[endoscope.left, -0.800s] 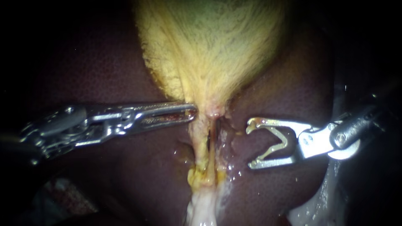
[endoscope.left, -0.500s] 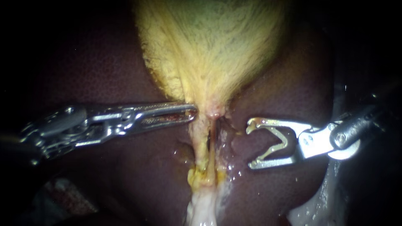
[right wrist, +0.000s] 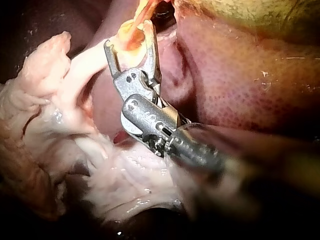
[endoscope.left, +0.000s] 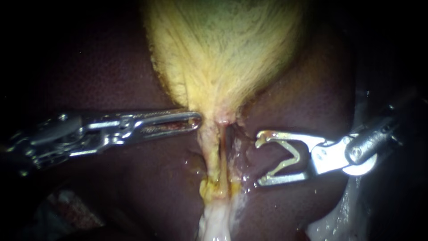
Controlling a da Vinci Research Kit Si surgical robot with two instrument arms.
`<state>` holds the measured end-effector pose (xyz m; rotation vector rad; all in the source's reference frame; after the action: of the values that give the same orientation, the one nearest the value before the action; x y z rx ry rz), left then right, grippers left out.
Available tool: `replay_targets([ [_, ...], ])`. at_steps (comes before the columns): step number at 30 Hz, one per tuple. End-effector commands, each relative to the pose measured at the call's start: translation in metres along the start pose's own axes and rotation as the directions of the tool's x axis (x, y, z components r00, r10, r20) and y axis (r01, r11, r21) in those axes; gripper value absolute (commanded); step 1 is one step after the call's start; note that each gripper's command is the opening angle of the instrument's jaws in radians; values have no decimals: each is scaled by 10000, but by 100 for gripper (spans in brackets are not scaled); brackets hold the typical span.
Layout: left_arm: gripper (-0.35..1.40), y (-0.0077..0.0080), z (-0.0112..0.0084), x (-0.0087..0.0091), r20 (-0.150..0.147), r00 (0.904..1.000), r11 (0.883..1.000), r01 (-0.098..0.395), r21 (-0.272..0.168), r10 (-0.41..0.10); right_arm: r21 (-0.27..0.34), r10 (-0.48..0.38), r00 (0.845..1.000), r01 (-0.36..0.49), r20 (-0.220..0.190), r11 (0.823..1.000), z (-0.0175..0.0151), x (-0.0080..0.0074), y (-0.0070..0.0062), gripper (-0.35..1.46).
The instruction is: Clipping first clip left tube
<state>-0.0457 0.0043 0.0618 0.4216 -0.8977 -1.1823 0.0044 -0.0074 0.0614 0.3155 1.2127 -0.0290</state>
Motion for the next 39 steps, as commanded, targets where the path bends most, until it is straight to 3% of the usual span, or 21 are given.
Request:
replay_targets([
  [1, -35, 1, -5, -1, 81, 10000, 10000, 15, -28, -15, 2, 98, 10000, -98, -16, 10000, 3, 1, -1, 60],
  [16, -35, 3, -30, -2, 204, 9998, 9998, 31, -176, -27, 255, 854, 9963, -852, -64, 9960, 68, -3, -4, 60],
  [32, -35, -2, -35, -2, 236, 9997, 9998, 48, -180, -44, 168, 1024, 9947, -1023, -39, 9946, 112, -32, 13, 60],
  [39, -35, -5, -37, -2, 240, 9997, 9998, 58, -190, -54, 215, 1008, 9946, -1014, 259, 9946, 114, -44, 21, 59],
])
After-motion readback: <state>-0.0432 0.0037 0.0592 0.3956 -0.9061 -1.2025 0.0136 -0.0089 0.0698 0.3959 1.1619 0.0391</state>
